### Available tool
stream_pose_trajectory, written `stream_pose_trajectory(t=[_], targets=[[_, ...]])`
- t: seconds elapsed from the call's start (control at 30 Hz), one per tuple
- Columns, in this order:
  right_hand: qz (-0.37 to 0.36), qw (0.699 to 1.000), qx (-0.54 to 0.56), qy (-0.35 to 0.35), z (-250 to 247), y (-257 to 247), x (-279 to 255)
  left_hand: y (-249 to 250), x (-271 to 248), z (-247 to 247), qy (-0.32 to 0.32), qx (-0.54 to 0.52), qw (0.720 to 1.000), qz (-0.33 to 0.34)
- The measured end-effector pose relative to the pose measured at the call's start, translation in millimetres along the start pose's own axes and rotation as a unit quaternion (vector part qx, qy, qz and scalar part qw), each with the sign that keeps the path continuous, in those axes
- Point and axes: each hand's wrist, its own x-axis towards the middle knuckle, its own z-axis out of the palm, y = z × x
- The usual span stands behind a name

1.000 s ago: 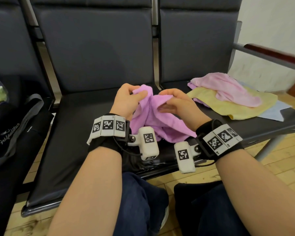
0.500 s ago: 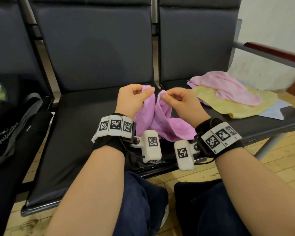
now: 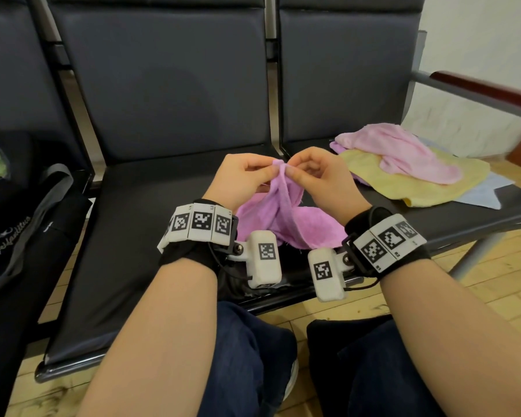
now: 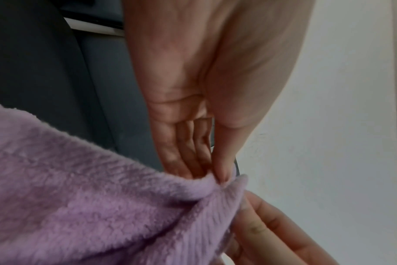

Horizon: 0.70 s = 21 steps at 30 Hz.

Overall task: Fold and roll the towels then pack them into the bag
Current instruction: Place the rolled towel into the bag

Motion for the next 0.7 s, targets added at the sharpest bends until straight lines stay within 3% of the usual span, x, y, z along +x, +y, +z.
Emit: stream_pose_trajectory(t=[0.23,0.4,0.57,0.7], targets=[[0.003,0.999,-0.025,0.033,0.5,2.5,0.5,5.3,-2.4,4.6,-0.033,-0.036,0.998,-0.035],[0.014,0.999,-0.007,0.037,-1.0,-0.7,-0.3,5.1,-0.8,4.1,-0.022,-0.035,0.999,-0.033],[0.018,1.000,0.019,0.005,-4.2,-1.7,-0.7,4.6,-2.2,-1.1,-0.029,0.022,0.999,-0.017],[0.052,0.992,0.104,-0.044,-10.0,0.7,-1.4,5.2,-3.3,-8.4,-0.055,0.034,0.998,-0.020]])
